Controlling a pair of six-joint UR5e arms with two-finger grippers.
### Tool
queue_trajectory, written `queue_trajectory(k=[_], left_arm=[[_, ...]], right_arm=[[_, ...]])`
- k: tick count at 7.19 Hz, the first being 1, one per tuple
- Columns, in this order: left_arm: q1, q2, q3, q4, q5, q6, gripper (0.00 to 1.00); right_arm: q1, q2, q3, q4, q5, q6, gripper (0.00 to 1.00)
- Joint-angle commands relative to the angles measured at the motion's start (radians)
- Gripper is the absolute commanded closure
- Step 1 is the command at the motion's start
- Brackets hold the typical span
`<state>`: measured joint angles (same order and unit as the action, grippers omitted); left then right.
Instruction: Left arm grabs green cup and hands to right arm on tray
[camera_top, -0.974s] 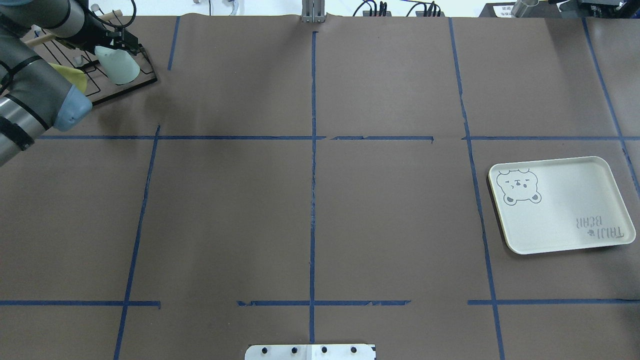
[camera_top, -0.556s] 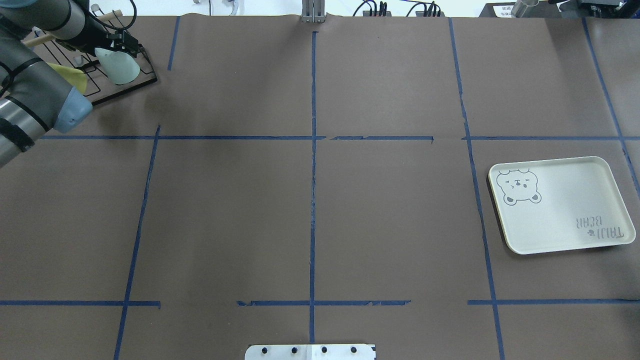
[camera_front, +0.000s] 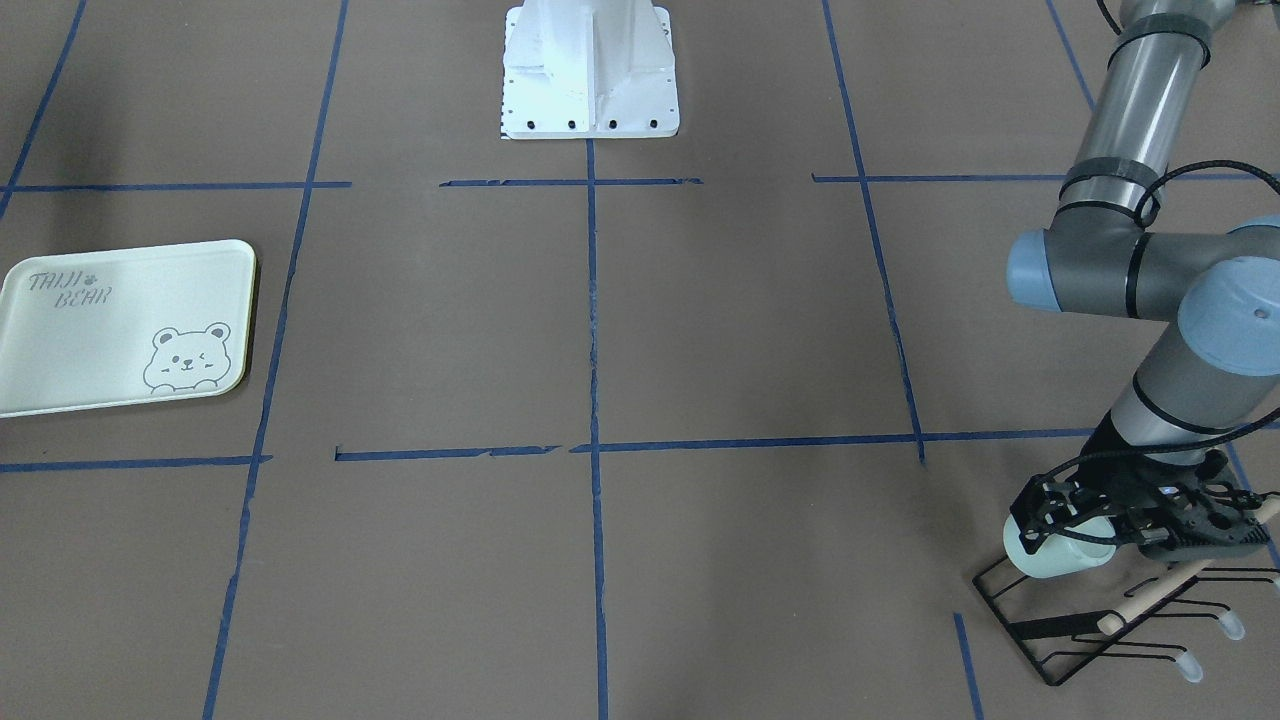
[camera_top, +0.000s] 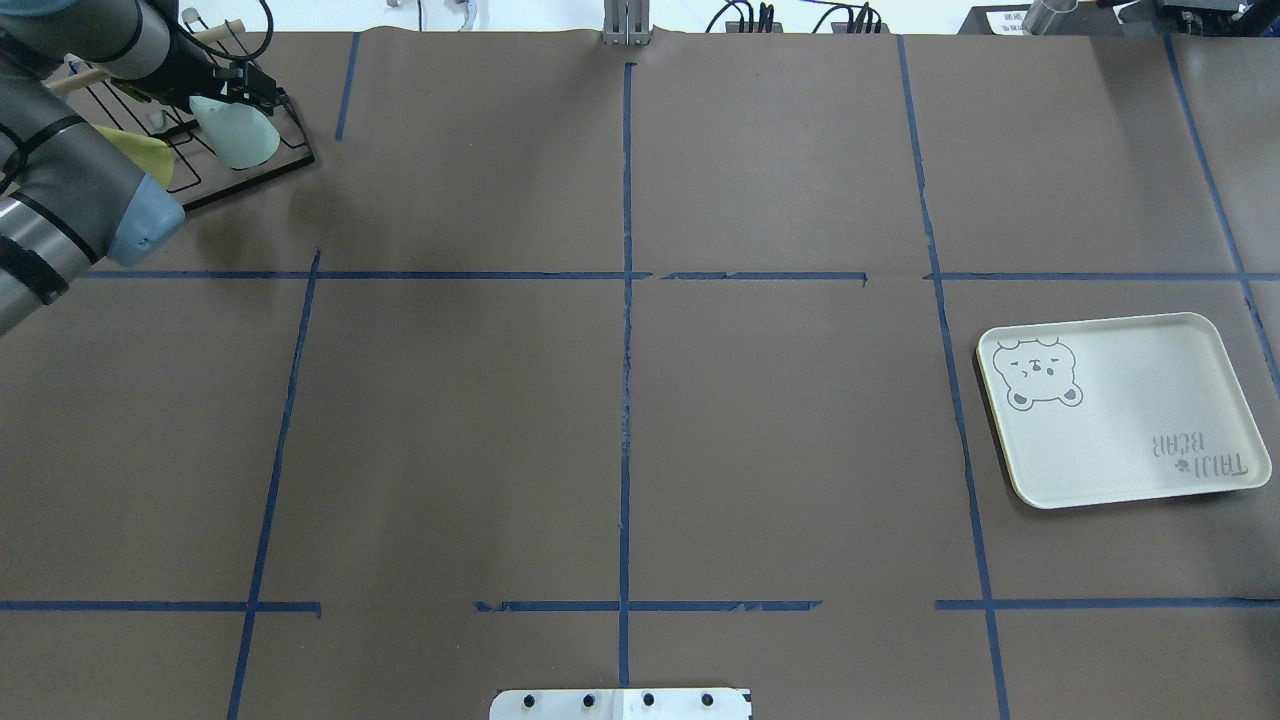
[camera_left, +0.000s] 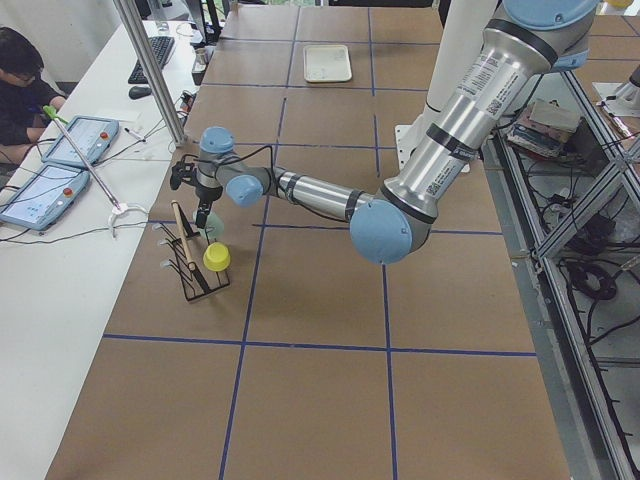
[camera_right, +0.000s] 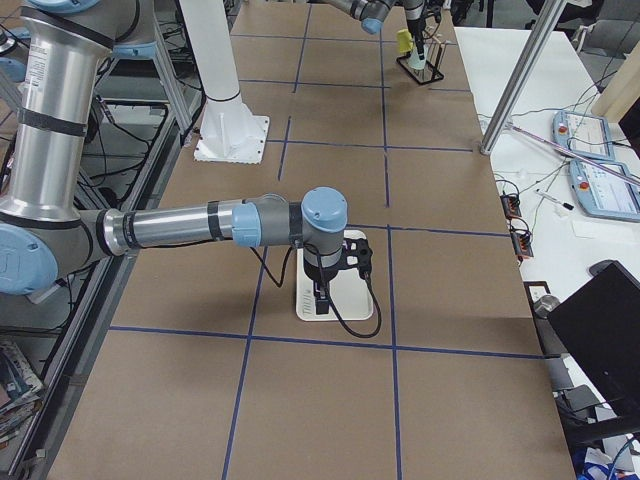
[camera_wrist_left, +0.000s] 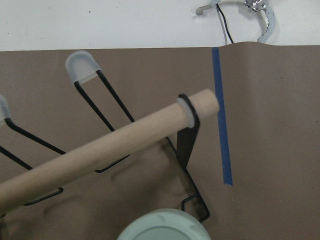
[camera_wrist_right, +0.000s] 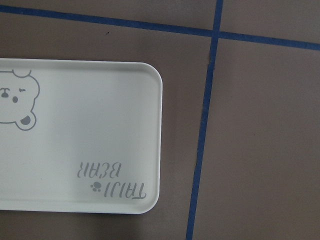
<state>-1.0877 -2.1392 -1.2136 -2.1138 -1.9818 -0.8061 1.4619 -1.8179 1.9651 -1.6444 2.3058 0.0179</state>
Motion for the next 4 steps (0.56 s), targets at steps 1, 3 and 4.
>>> queue_trajectory(k=[1, 3, 4], left_arm=[[-0.003, -0.001, -0.004, 0.0, -0.003, 0.001, 0.58], [-0.015, -0.001, -0.01, 0.011, -0.009, 0.007, 0.63], [-0.029, 0.001, -0.024, 0.014, -0.023, 0.007, 0.63]], right_arm=[[0.0, 0.0, 0.0, 0.0, 0.001, 0.0, 0.0], [0.0, 0.0, 0.003, 0.0, 0.001, 0.001, 0.0], [0.0, 0.0, 0.003, 0.0, 0.001, 0.001, 0.0]])
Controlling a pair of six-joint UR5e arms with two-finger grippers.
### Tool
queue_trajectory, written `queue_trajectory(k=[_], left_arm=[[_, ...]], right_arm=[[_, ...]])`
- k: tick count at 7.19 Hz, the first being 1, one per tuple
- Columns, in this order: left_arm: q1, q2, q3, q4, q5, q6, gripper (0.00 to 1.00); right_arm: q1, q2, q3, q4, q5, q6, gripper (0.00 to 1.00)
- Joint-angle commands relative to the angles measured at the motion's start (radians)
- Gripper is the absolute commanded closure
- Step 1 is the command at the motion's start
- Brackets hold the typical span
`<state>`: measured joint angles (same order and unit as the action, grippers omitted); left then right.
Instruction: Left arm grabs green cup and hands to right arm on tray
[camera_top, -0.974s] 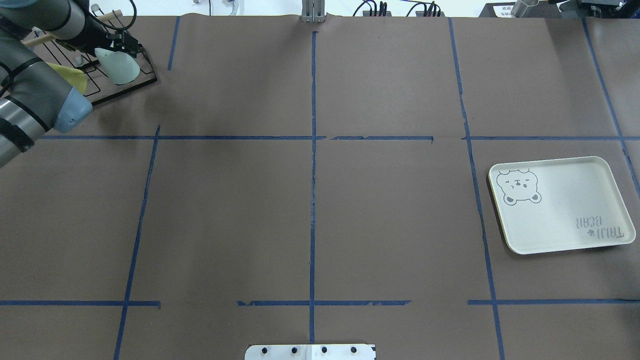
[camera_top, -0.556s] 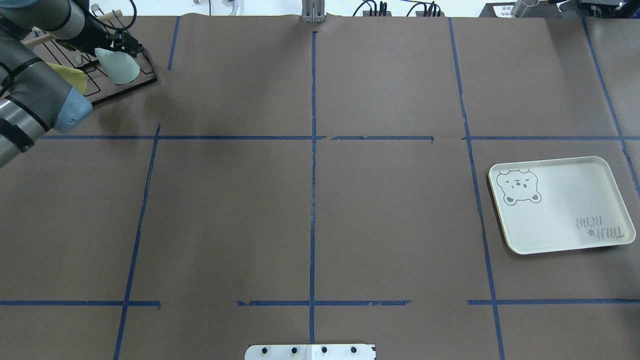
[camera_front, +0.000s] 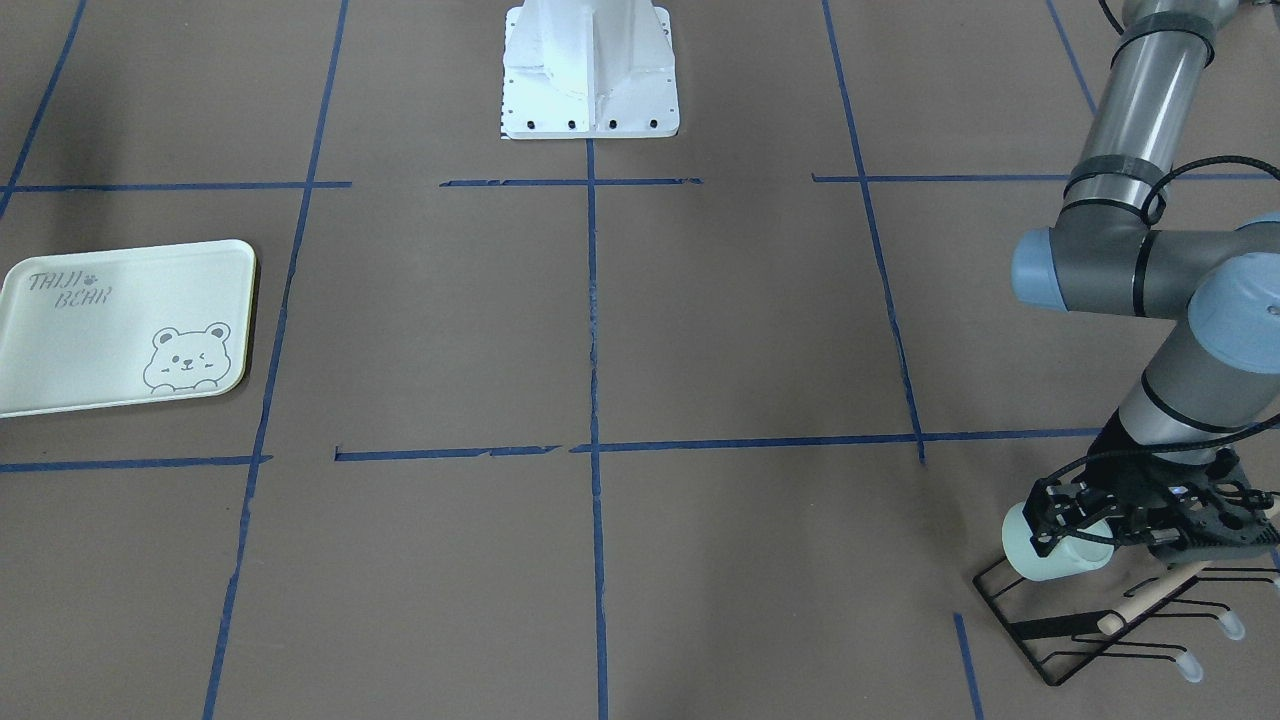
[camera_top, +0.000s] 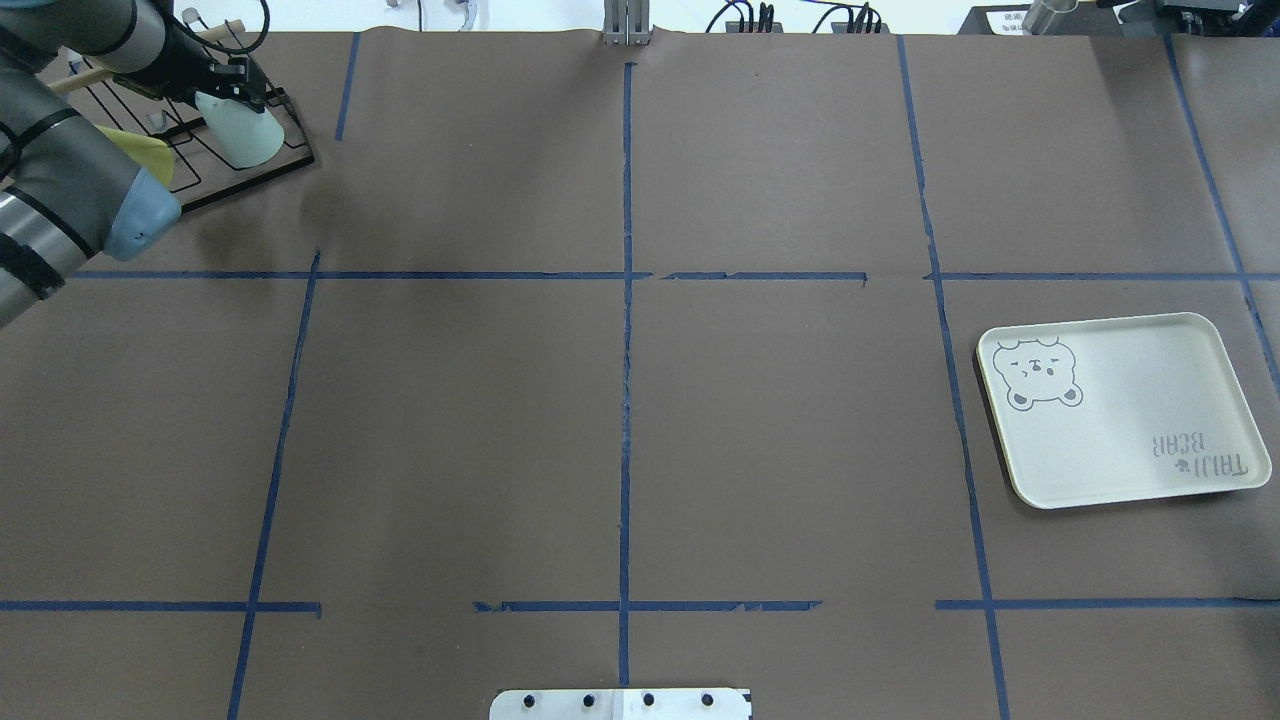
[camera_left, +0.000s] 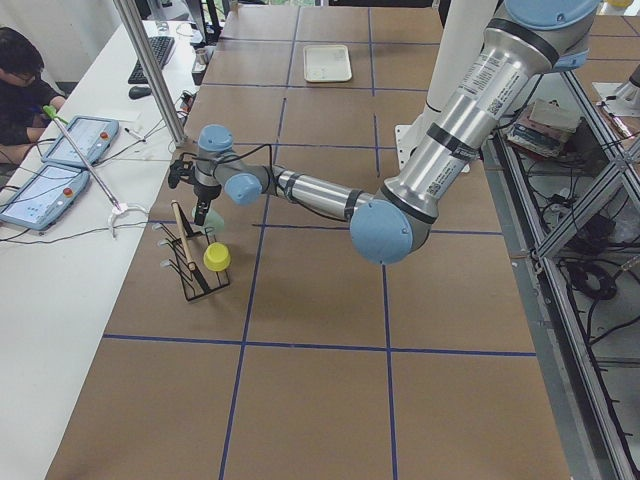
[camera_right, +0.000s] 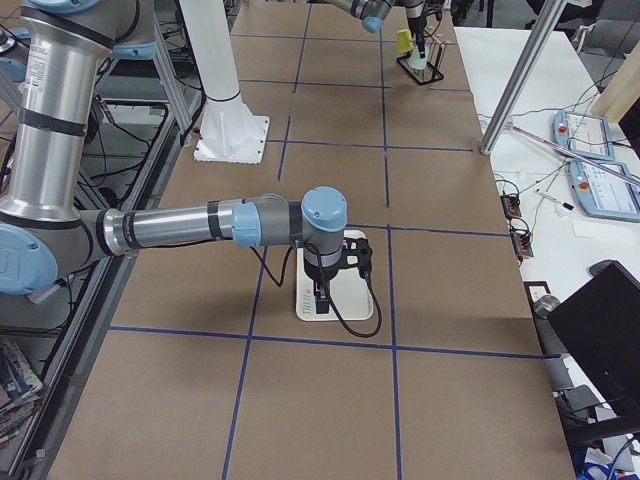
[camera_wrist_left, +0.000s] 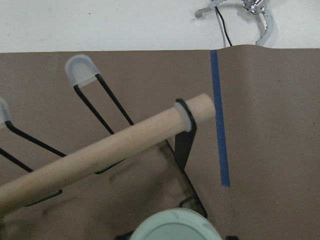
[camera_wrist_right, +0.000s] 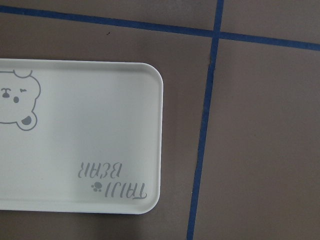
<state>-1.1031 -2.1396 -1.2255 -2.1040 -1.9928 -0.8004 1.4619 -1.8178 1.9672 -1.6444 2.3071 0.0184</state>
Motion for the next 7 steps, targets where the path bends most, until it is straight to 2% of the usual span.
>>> queue_trajectory(k=[1, 4, 6, 7], left_arm=[[-0.045, 0.006, -0.029, 0.004, -0.065, 0.001, 0.63], [-0.142, 0.049, -0.153, 0.033, -0.21, 0.001, 0.64], [-0.159, 0.052, -0.215, 0.064, -0.242, -0.011, 0.63], [-0.153, 0.073, -0.241, 0.059, -0.242, -0.051, 0.63]], right_arm=[[0.0, 0.0, 0.001, 0.0, 0.0, 0.0, 0.0], [0.0, 0.0, 0.004, 0.002, 0.0, 0.0, 0.0], [0.0, 0.017, 0.012, 0.005, 0.0, -0.009, 0.0], [0.0, 0.017, 0.018, 0.068, 0.018, 0.024, 0.0]])
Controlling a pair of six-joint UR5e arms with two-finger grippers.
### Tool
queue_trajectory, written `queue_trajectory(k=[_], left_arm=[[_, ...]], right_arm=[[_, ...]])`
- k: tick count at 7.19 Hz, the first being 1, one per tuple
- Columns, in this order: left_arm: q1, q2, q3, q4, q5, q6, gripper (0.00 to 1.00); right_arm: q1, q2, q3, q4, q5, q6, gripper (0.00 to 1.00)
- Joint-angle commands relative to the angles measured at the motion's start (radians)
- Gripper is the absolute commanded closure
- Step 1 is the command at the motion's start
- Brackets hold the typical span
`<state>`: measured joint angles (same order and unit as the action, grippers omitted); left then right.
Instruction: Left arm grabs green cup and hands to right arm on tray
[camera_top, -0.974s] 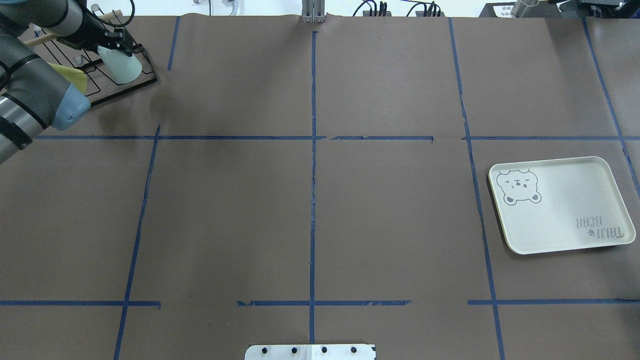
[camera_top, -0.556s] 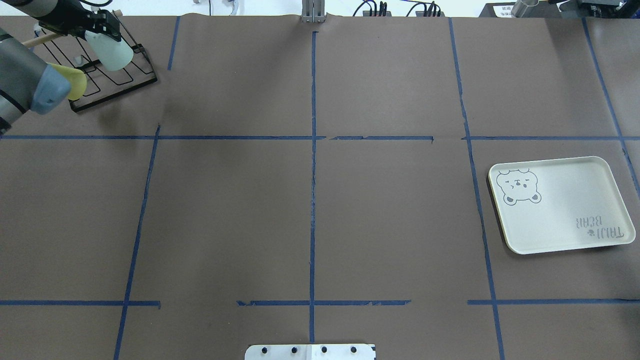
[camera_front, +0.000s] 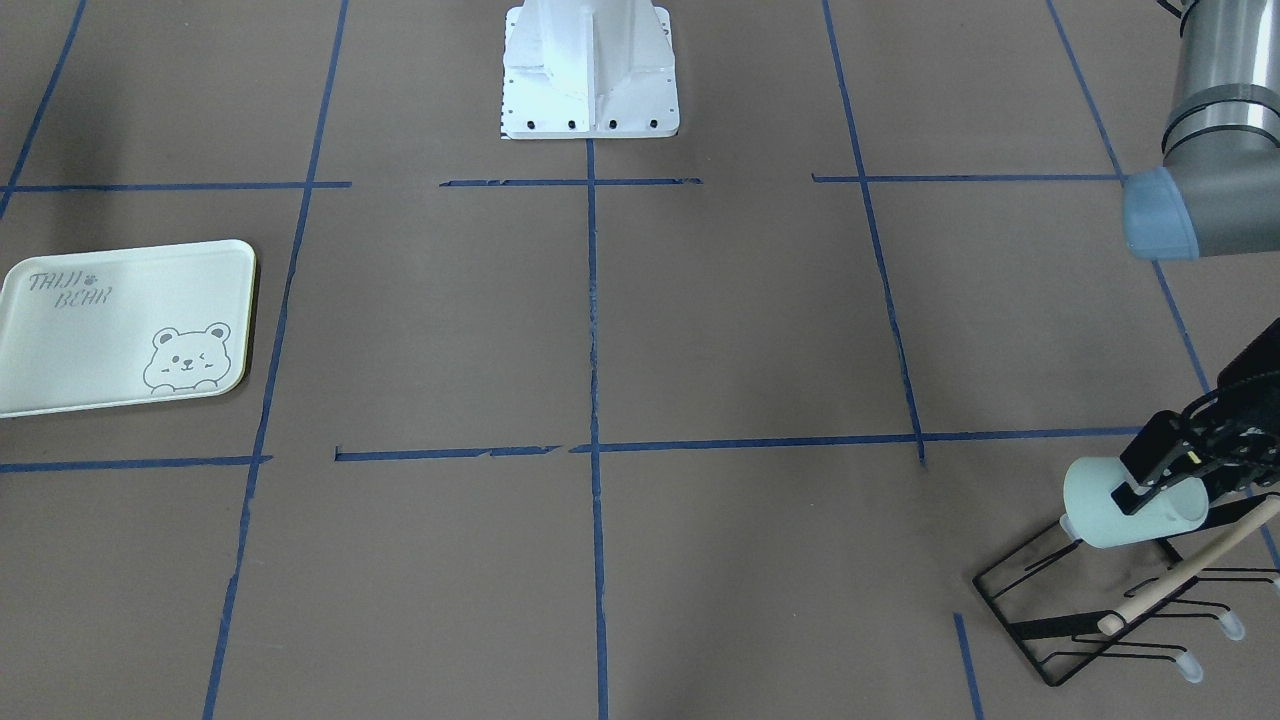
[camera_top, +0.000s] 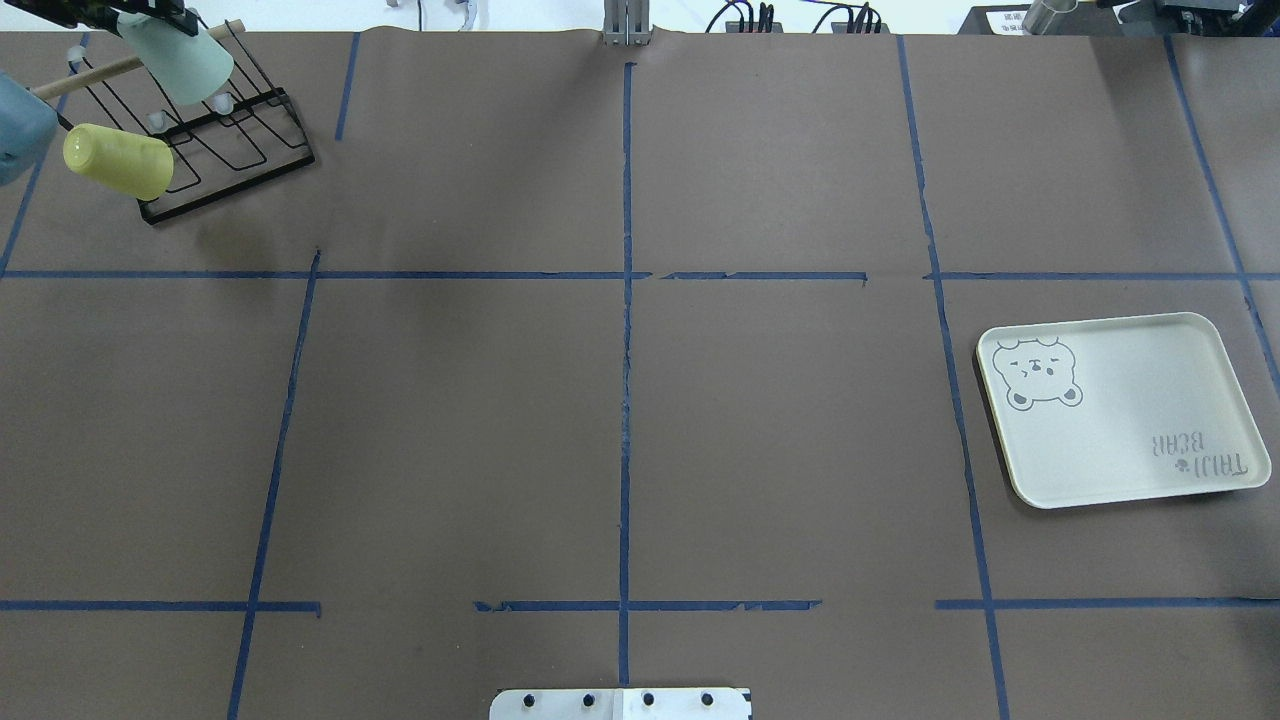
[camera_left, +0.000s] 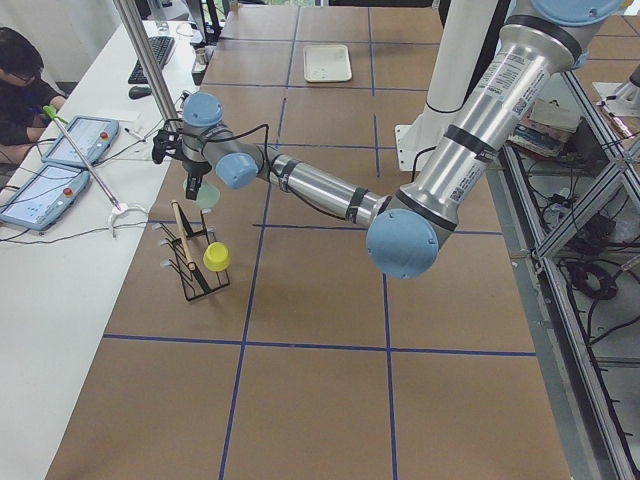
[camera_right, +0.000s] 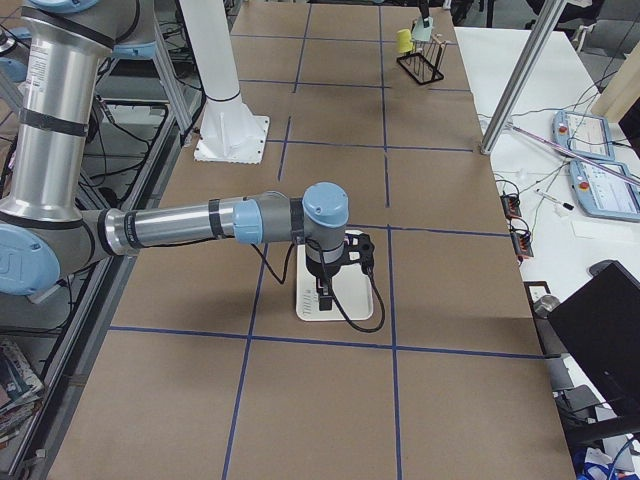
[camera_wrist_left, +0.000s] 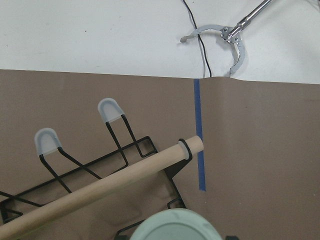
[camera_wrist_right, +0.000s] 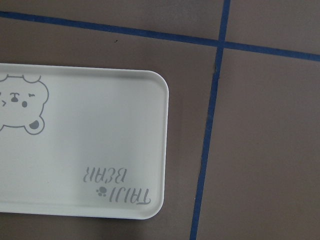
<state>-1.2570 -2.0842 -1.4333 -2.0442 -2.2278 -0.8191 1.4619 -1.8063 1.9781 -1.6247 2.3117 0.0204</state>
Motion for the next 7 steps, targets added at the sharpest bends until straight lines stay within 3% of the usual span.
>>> queue_trajectory(k=[1, 3, 5, 6, 7], left_arm=[[0.034, 0.027, -0.057, -0.049, -0.004, -0.169, 0.63], [0.097, 0.084, -0.059, -0.285, 0.0, -0.407, 0.63], [0.158, 0.113, -0.061, -0.457, 0.002, -0.594, 0.63], [0.178, 0.128, -0.062, -0.541, 0.002, -0.688, 0.63], [0.21, 0.157, -0.062, -0.659, 0.01, -0.813, 0.63]], right_arm=[[-0.003, 0.005, 0.005, 0.105, 0.082, 0.126, 0.0], [-0.058, 0.008, -0.001, 0.379, 0.147, 0.429, 0.0], [-0.199, 0.07, -0.016, 0.752, 0.121, 0.927, 0.0], [-0.278, 0.094, -0.016, 0.893, 0.048, 1.13, 0.0], [-0.402, 0.134, -0.018, 1.024, -0.089, 1.34, 0.0]])
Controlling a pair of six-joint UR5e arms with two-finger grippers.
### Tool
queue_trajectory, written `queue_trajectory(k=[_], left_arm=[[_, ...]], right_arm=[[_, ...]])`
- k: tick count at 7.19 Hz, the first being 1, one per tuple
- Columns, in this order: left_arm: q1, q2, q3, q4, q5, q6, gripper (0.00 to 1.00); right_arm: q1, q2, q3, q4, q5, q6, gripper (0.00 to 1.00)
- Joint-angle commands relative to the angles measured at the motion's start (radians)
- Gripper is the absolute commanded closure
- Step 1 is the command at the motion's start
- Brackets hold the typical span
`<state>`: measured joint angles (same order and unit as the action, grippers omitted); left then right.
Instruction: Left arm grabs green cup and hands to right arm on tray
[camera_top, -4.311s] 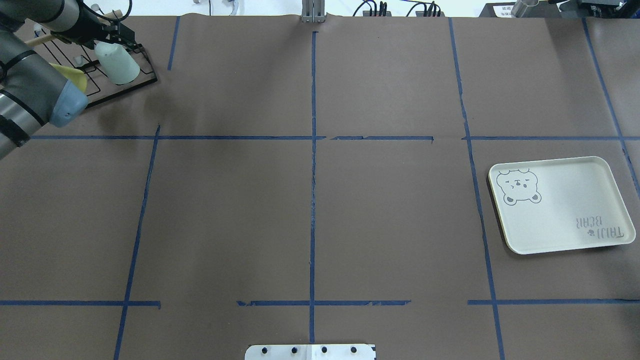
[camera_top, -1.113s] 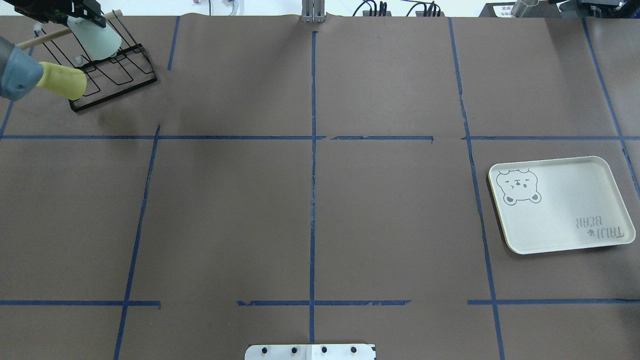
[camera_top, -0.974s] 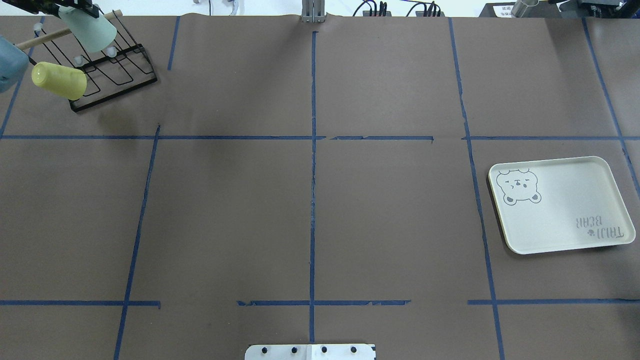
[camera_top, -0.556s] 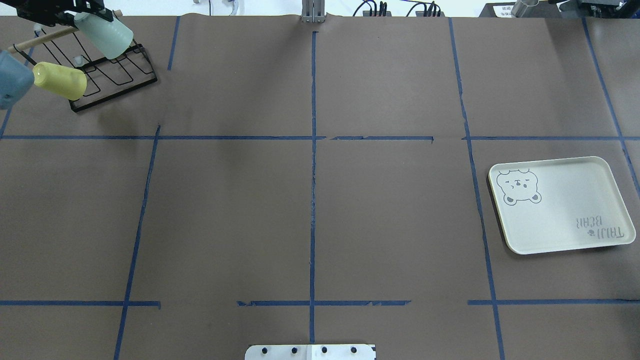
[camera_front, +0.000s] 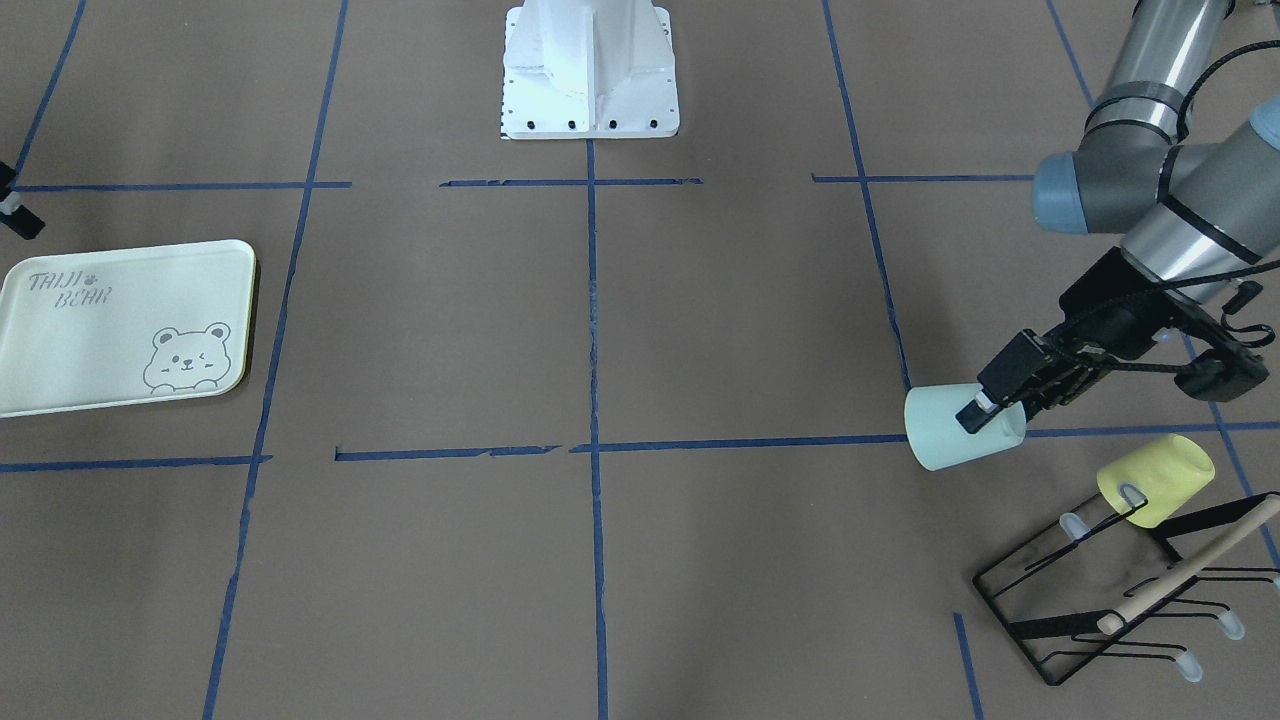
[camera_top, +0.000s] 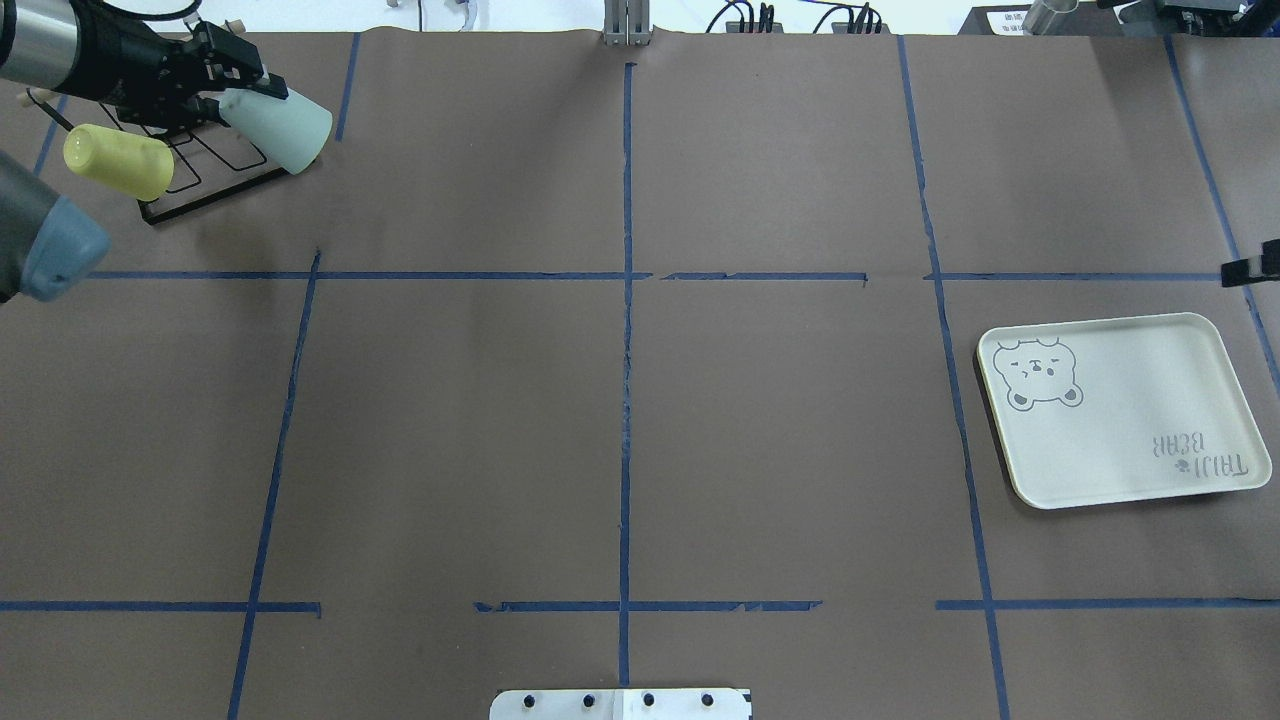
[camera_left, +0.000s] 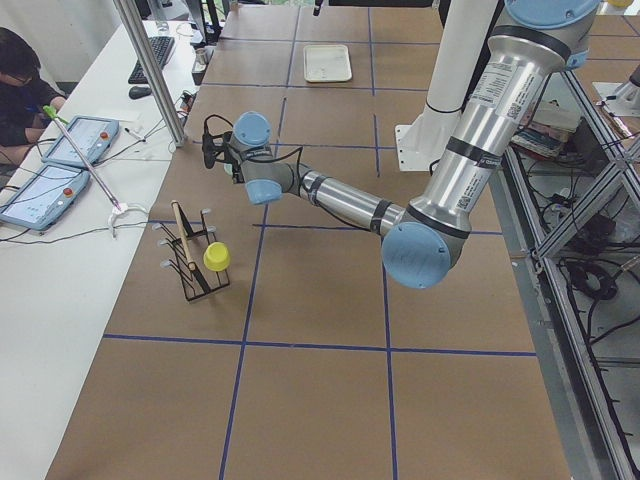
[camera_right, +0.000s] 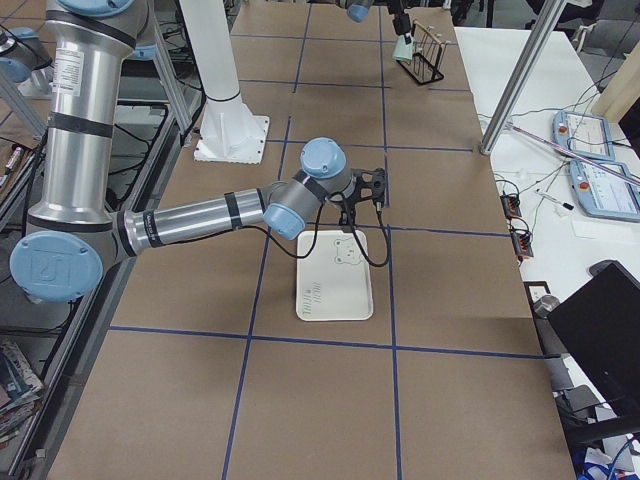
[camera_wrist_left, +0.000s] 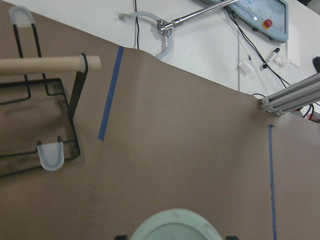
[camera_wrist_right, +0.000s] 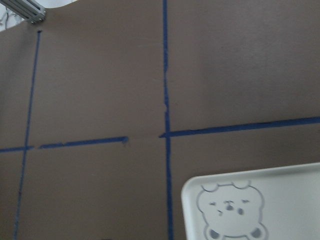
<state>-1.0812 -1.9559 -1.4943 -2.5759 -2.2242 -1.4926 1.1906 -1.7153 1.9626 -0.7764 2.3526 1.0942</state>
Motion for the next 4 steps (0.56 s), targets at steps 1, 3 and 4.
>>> queue_trajectory(k=[1, 3, 4], left_arm=[[0.078, 0.032, -0.007, -0.223, 0.056, -0.253, 0.63], [0.159, 0.032, -0.065, -0.296, 0.104, -0.438, 0.63], [0.179, 0.032, -0.107, -0.32, 0.109, -0.522, 0.63]], right_arm=[[-0.252, 0.113, -0.002, 0.259, -0.279, 0.427, 0.0], [-0.402, 0.164, -0.004, 0.459, -0.435, 0.561, 0.0], [-0.458, 0.163, -0.004, 0.573, -0.511, 0.66, 0.0]])
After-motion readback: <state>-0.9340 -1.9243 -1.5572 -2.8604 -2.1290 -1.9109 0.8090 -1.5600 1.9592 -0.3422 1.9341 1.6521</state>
